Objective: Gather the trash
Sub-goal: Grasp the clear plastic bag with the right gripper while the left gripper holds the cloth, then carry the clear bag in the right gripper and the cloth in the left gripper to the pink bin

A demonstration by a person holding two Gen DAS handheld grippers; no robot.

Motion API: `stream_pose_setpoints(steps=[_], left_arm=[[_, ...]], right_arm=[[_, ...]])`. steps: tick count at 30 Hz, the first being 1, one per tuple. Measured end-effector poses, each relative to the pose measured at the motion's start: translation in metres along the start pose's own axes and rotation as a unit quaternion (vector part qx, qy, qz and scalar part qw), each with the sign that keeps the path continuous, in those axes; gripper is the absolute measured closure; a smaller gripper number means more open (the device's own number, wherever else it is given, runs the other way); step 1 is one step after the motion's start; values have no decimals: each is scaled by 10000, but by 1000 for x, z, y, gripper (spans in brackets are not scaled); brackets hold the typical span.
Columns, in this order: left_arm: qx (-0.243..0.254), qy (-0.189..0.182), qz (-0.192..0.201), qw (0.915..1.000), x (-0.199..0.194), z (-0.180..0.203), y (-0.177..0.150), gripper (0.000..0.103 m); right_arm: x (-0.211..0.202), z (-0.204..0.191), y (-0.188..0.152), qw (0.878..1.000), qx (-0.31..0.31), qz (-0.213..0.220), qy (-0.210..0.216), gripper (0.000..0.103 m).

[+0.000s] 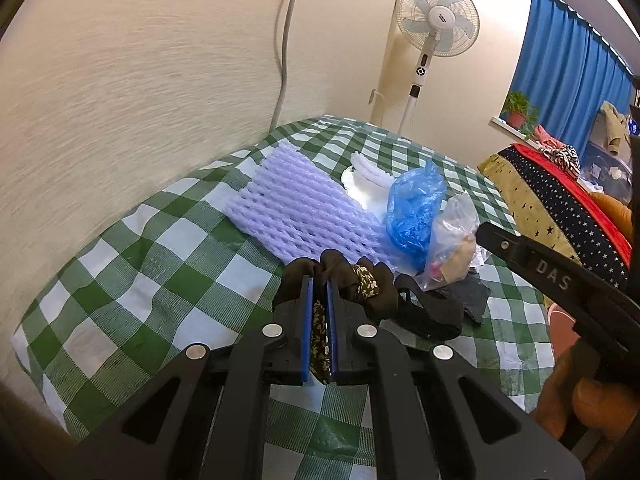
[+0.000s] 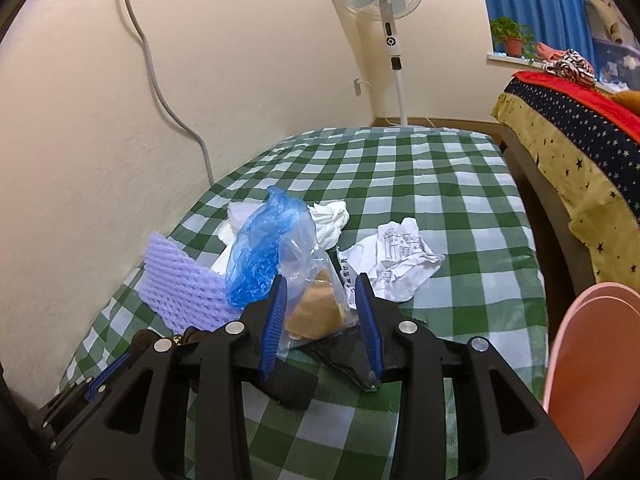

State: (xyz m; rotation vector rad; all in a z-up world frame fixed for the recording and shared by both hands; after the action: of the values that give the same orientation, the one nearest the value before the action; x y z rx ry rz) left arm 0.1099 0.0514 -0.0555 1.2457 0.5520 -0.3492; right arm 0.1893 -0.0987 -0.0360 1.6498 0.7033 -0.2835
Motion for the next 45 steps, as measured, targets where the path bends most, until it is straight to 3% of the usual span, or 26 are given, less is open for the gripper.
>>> stream_pose_setpoints(steps=[9,13,19,30,45], left_arm=[[16,-5,-48,10000,2,-1,-2,97],[0,9,-69,10000,3,-2,-2,97],[35,0,-52,10000,1,1,-2,97],[101,-169,106,9997,-17,8,5,97],[396,-610,209,9971,-49,34,7,97]], right_arm=[[23,0,1,9998,44,-121,121,68],[21,-4,0,9997,-78,-135,181,90],[3,-6,3,9997,-135,-33,200,100],[-52,-2,11,9996,-42,193,213,101],[-130,27,18,9990,233,341,-168,101]])
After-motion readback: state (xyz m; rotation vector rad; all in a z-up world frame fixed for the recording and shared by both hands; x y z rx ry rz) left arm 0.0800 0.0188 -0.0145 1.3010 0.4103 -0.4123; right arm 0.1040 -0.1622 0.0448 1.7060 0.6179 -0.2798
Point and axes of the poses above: each gripper's, at about its wrist camera, not at the fingertips, and x roughly the way its jaws point, z to its right, y to its top, the point moved 4 cm from there along x, roughly the way its jaws point, and after that the axes turned 2 degrees about z, right-handed, at the moved point
